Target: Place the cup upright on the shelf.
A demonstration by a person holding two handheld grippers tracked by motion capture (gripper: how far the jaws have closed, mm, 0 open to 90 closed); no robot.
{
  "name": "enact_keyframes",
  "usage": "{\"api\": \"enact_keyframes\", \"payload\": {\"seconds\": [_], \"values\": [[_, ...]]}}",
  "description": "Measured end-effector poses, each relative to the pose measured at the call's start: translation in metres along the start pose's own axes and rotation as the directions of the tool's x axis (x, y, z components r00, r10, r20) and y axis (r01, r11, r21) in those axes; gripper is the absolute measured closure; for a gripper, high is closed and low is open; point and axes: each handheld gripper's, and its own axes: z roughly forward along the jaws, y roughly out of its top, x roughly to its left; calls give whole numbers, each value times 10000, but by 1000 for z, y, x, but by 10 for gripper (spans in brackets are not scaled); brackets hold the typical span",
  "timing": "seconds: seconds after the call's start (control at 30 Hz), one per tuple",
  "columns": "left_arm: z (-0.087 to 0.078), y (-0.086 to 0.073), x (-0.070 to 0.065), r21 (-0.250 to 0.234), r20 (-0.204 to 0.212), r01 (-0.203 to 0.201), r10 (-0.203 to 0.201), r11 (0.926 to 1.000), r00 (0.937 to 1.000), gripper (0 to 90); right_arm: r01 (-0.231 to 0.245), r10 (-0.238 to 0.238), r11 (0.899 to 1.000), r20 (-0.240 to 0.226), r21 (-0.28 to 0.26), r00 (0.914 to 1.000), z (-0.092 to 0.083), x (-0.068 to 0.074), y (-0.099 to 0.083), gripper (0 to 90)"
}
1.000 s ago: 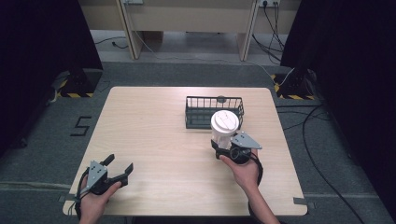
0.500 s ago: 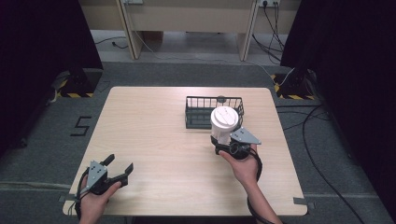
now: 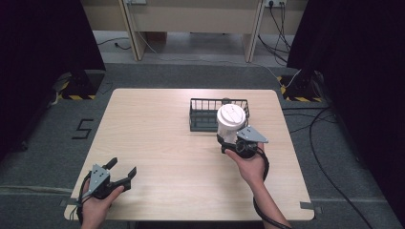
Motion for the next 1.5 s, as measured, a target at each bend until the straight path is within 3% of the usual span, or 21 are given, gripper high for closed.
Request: {"api": "enact_keyframes", "payload": {"seconds": [1.5], "values": [[0, 0, 1, -24, 1, 73, -73, 10000, 10000, 166, -114, 115, 9999, 437, -36, 9990, 20, -20, 34, 187]]}}
